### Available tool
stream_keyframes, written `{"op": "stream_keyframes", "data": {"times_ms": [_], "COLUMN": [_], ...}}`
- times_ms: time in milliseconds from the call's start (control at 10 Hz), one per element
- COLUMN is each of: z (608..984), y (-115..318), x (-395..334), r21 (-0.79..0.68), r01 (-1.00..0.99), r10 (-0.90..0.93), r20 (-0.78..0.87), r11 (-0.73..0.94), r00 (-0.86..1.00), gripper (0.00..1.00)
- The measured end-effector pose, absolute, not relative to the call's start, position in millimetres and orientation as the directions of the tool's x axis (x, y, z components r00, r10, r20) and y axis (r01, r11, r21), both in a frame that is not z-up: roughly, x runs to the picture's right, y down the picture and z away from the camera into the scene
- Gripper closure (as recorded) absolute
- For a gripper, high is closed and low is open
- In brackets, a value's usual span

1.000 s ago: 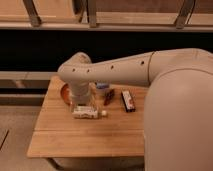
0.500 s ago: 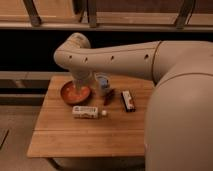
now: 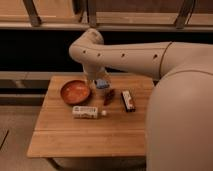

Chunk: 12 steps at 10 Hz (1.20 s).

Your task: Wipe the white sponge on the table

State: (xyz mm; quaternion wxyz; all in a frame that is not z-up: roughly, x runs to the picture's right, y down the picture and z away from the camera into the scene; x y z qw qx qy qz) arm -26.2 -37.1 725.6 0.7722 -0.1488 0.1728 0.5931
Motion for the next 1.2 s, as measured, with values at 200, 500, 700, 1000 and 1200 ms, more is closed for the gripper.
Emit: {"op": "stream_keyframes", "data": {"times_ms": [200, 500, 700, 1000, 1200], "z": [737.1, 748.9, 748.9, 764.2, 779.0], "y": [-51.0, -55.2, -55.4, -58.2, -57.6], "x": [-6.5, 14.7, 11.7, 0.3, -2.4], "r21": [-0.051, -0.061, -0.064, -0.071, -0.084], "r01": [-0.954, -0.947, -0.946, -0.941, -0.938], "r10": [0.856, 0.847, 0.846, 0.844, 0.837], "r20": [-0.429, -0.433, -0.431, -0.424, -0.43], "r11": [0.296, 0.315, 0.317, 0.331, 0.337], "r00": [0.289, 0.309, 0.313, 0.328, 0.339], "gripper": [0.35, 0.35, 0.35, 0.35, 0.35]}}
